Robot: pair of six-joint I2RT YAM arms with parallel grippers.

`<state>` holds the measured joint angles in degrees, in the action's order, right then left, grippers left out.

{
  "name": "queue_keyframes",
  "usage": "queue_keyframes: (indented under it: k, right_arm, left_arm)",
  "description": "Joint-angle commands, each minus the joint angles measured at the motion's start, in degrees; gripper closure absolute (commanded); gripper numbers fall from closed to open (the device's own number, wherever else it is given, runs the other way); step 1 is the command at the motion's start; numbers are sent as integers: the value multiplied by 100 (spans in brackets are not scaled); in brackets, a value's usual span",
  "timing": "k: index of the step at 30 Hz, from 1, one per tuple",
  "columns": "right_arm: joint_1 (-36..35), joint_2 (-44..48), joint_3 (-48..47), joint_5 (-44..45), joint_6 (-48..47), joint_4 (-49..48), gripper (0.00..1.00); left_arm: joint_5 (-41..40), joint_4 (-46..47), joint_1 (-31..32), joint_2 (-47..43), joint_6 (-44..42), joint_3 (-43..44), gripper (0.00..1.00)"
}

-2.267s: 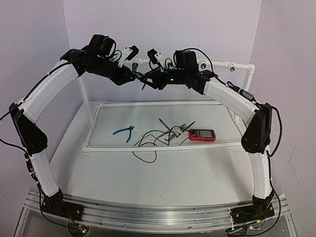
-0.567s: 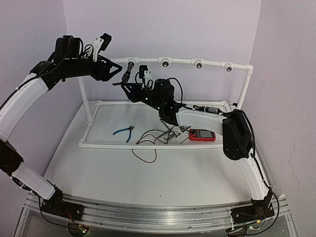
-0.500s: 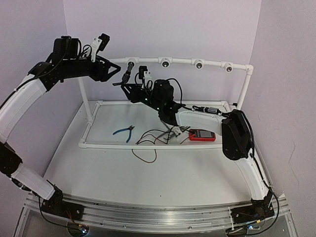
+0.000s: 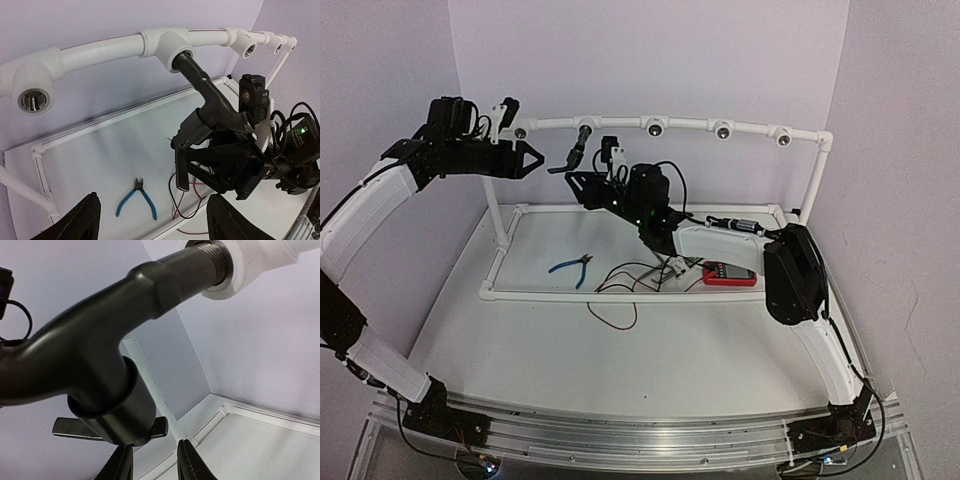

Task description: Install the water faucets

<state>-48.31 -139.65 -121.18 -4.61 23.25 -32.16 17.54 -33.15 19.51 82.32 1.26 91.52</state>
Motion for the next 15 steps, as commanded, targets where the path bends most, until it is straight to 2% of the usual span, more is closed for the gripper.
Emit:
queue_keyframes:
  k: [1,9,12,15]
  right_arm:
    - [-32,599,442,125,-27,-176,63]
    - [-38,2099,2151,110,-540,137,47]
    - [-40,2451,2146,158,-809,708,43]
    - [-52,2506,1557,114,-909,1423,38]
  left_arm:
    - [944,235,0,160,784,46,26]
    - [1211,341,0,214,1126,-157,40]
    - [1097,431,0,201,1135,-236,47]
    - [1081,567,0,270,1106,-243,53]
